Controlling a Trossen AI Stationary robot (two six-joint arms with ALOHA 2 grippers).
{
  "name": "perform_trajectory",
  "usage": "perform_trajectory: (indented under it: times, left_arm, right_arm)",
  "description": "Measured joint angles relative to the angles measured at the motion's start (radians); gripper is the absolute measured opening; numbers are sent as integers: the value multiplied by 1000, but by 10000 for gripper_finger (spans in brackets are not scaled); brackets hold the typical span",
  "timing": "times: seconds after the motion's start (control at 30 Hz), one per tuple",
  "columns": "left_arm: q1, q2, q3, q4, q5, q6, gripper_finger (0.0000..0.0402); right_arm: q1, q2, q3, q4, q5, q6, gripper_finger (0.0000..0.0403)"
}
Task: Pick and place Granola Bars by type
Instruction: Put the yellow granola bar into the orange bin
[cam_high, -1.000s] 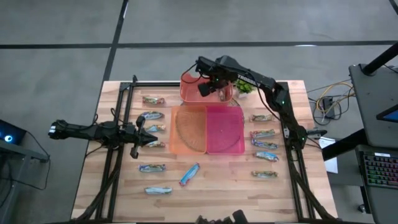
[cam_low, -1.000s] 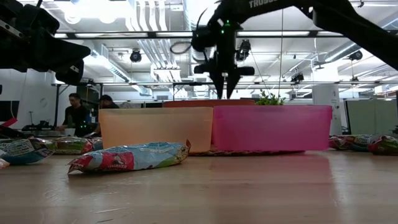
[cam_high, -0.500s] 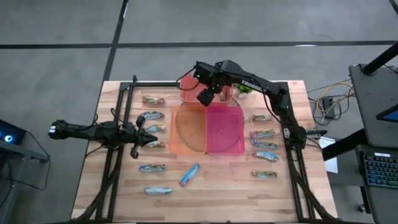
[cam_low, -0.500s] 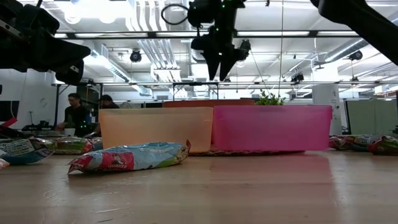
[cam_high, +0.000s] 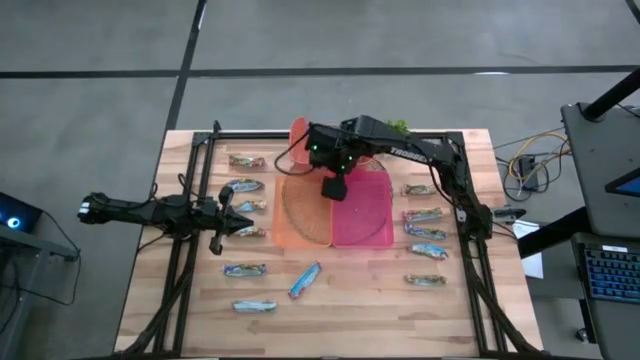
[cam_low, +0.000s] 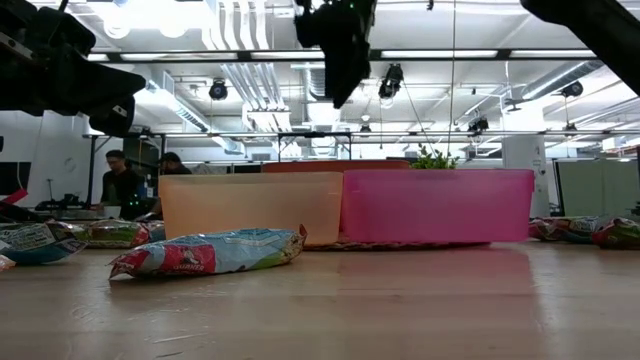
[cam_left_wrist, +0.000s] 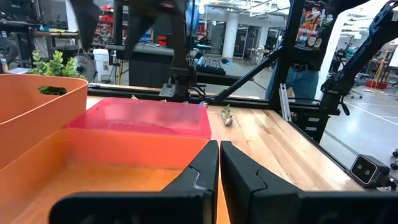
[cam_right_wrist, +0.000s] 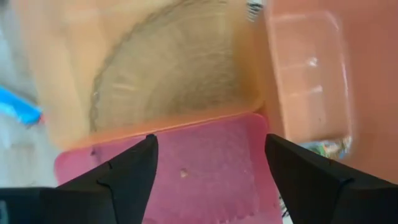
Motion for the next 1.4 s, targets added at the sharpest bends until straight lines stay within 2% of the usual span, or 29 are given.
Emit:
perform_trajectory:
  times: [0.3,0.6,0.67,0.8,1.0,1.3,1.4]
  left_arm:
    - [0,0,0,0,0,0,0]
    - [0,0,0,0,0,0,0]
    - [0,0,0,0,0,0,0]
    - [0,0,0,0,0,0,0]
    - [0,0,0,0,0,0,0]
    - [0,0,0,0,0,0,0]
    - [0,0,0,0,0,0,0]
  right_arm:
    - [106,-15,-1,-75,5,-165,324]
    - [107,-49,-74,-105,15,-206,344]
    - [102,-73,-122,-101,25,-215,347]
    - [84,-148,-251,-77,122,-255,349]
    - [48,-310,-499,59,225,-347,349]
    - [-46,-520,-809,105,256,-333,341]
    - [-77,-583,-900,104,302,-331,341]
